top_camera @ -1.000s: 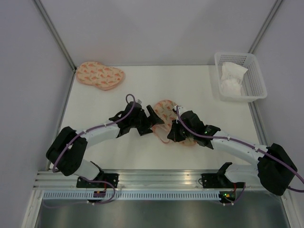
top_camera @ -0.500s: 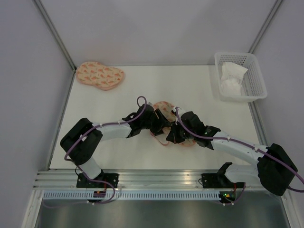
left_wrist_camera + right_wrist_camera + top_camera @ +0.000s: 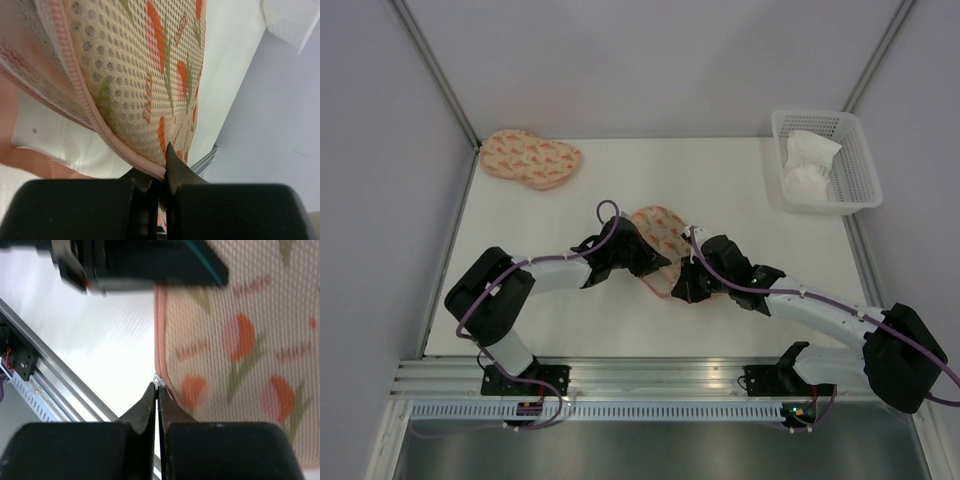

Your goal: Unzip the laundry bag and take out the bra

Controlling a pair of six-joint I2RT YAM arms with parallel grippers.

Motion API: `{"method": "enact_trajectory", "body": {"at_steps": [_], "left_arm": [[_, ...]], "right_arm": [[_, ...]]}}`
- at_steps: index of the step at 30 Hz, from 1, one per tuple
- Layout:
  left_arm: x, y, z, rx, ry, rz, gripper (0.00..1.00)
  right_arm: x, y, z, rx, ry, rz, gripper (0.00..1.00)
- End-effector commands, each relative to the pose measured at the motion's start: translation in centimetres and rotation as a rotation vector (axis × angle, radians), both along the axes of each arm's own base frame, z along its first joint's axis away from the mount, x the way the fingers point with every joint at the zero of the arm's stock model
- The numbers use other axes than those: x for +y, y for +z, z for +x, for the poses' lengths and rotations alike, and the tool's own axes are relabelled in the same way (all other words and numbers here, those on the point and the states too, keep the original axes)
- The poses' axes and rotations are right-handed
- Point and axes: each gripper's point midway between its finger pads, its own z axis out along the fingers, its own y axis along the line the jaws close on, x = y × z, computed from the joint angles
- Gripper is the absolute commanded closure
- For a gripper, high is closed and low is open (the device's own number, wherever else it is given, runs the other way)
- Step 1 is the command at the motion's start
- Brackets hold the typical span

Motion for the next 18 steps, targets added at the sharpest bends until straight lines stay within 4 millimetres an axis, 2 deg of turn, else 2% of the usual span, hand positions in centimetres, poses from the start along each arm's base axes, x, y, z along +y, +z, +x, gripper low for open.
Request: {"method": "enact_trajectory", "body": {"at_steps": [1, 6, 7, 8, 9, 10, 11, 12, 13, 14, 18], "left_arm": [[1.9, 1.9, 4.6, -0.096, 0.068, -0.012, 0.98], [2.0, 3.2, 6.1, -0.144, -0.088, -0.023, 0.98], [1.9, 2.7, 6.1, -0.136, -0.124, -0.021, 0.98], [1.4, 2.9, 5.3, -0.126, -0.194, -0.047, 0.98], [1.1, 3.6, 5.7, -0.17, -0.257, -0.048, 0.98], [1.0, 2.6, 5.1, -0.133, -0.306, -0.038, 0.98], [0.5, 2.9, 4.1, -0.128, -0.384, -0.068, 0.98], [0.2, 3.7, 4.6, -0.188, -0.444, -0.058, 0.98], [1.0, 2.4, 3.7, -0.112, -0.461, -0.013, 0.98], [1.4, 1.9, 4.0, -0.113, -0.463, 0.024, 0.98], [3.5, 2.0, 5.6, -0.151, -0.464, 0.058, 0.98]], "right_arm": [[-0.7, -0.1, -1.0, 0.004, 0.024, -0.016, 1.0], [-2.7, -1.3, -0.5, 0.0, -0.056, -0.107, 1.0], [-3.1, -1.6, -0.3, 0.003, -0.077, -0.132, 1.0], [-3.7, -1.8, -0.2, 0.008, -0.099, -0.167, 1.0], [-4.4, -2.2, 0.4, 0.002, -0.138, -0.209, 1.0], [-5.0, -2.5, 0.7, -0.001, -0.166, -0.237, 1.0], [-5.4, -2.6, 0.9, 0.005, -0.185, -0.267, 1.0], [-6.2, -3.0, 1.4, -0.002, -0.232, -0.309, 0.99], [-6.5, -3.1, 1.7, -0.004, -0.248, -0.326, 1.0], [-6.8, -3.0, 1.8, -0.004, -0.262, -0.345, 1.0], [-8.5, -3.1, 2.5, -0.028, -0.345, -0.409, 0.99]]}}
